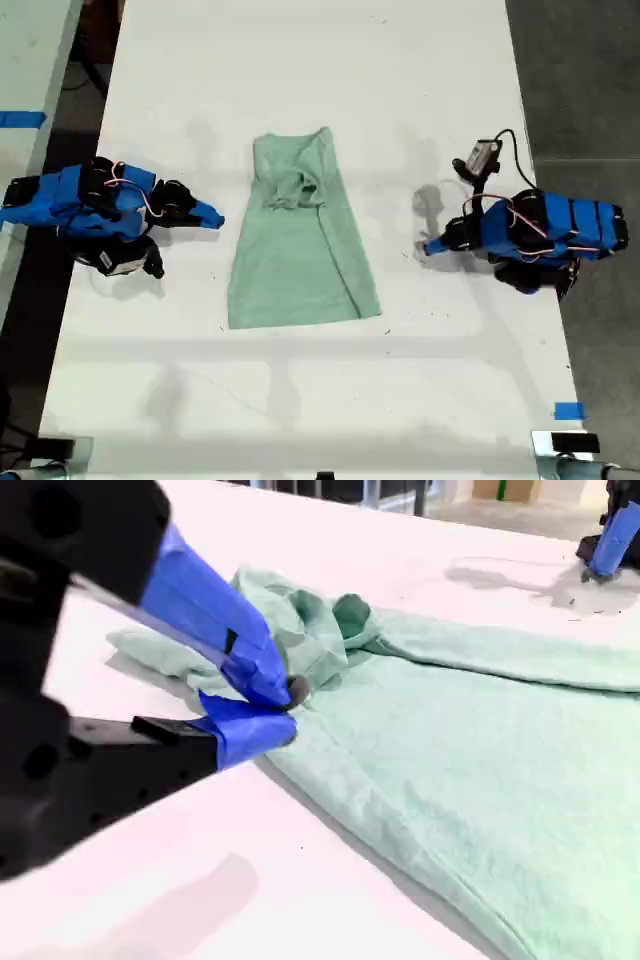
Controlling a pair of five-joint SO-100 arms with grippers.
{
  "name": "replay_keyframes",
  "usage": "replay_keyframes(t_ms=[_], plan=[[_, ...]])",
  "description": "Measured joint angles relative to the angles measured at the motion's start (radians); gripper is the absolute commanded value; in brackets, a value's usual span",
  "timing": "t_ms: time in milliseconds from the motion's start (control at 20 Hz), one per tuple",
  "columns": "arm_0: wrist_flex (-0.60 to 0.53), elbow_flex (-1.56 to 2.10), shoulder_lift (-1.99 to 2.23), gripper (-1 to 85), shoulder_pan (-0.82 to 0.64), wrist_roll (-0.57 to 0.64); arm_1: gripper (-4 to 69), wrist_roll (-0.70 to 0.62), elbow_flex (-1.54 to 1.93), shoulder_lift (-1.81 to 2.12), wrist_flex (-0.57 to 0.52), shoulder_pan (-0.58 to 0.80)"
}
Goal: Fold t shirt
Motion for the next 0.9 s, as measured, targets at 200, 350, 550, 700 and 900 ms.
replay_keyframes(t_ms=[200,350,550,700,900], plan=[[0.0,0.003,0.0,-0.1,-0.018,0.0,1.5,0.17,0.0,0.0,0.0,-0.008],[0.0,0.003,0.0,-0.1,-0.02,0.0,1.1,0.193,0.0,0.0,0.0,-0.017],[0.0,0.003,0.0,-0.1,-0.02,0.002,0.9,0.183,-0.04,-0.006,-0.006,-0.061],[0.0,0.003,0.0,-0.1,-0.018,0.011,0.8,0.212,-0.275,-0.301,0.092,-0.104],[0.0,0.003,0.0,-0.1,-0.018,0.011,14.8,0.245,-0.902,-1.127,0.215,-0.193]])
